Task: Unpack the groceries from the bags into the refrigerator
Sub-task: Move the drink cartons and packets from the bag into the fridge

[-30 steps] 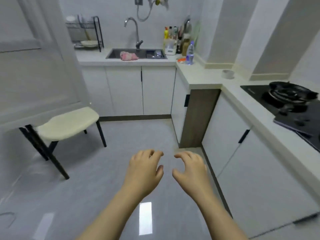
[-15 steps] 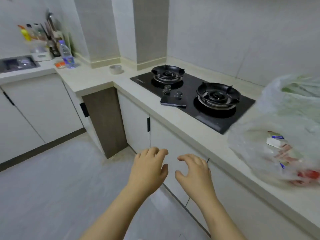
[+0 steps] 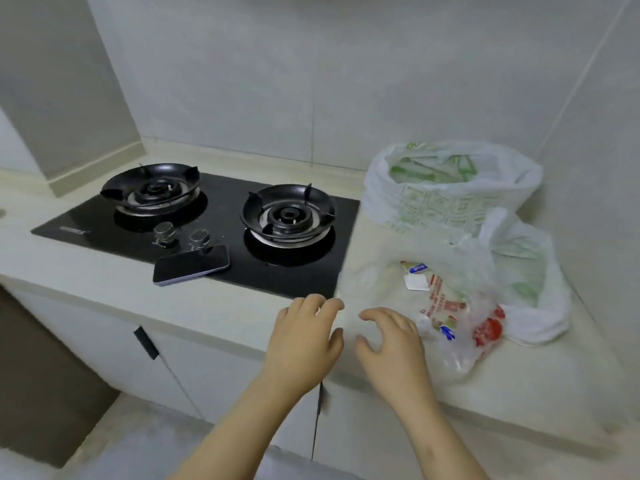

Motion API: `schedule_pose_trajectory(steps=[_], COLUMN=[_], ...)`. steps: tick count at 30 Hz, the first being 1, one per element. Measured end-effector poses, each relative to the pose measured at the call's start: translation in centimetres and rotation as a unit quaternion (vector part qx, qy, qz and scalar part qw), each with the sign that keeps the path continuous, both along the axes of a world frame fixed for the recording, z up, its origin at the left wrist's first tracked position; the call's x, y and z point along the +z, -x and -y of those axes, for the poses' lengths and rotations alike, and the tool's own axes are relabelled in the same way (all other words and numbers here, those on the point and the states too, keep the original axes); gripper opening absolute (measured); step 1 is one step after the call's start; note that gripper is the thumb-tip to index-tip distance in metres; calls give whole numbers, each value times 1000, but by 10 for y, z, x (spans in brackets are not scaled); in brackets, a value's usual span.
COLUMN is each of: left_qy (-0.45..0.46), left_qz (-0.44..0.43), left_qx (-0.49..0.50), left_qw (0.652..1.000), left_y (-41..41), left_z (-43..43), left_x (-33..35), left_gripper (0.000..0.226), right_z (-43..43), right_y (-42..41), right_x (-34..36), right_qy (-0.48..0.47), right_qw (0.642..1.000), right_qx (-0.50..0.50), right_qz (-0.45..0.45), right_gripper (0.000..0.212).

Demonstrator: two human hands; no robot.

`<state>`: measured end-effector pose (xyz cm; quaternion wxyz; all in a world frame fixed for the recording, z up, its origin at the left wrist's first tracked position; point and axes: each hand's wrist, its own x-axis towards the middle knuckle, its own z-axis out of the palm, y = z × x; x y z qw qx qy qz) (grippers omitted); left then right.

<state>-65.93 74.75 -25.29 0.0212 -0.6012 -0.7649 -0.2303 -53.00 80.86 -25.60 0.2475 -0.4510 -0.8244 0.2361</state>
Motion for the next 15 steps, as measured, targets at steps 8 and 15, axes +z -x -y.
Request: schedule_pose_trajectory(steps=[8,15], left_qy=[-58,-10], left_qz=[12,65], left_qx=[-126,-272], left_qw=[990,960], left_y=[-5,-33], left_z=[-69,-111], left_x=[-9,-27], left_gripper=[29,38], right_z=[-41,-72], right_y=[-23,-60], right_x=[-8,-21], right_qy=[-44,12], right_qw=[982,974], right_qx=[-161,-220], right_qz=[-86,-47], right_gripper=[22,34])
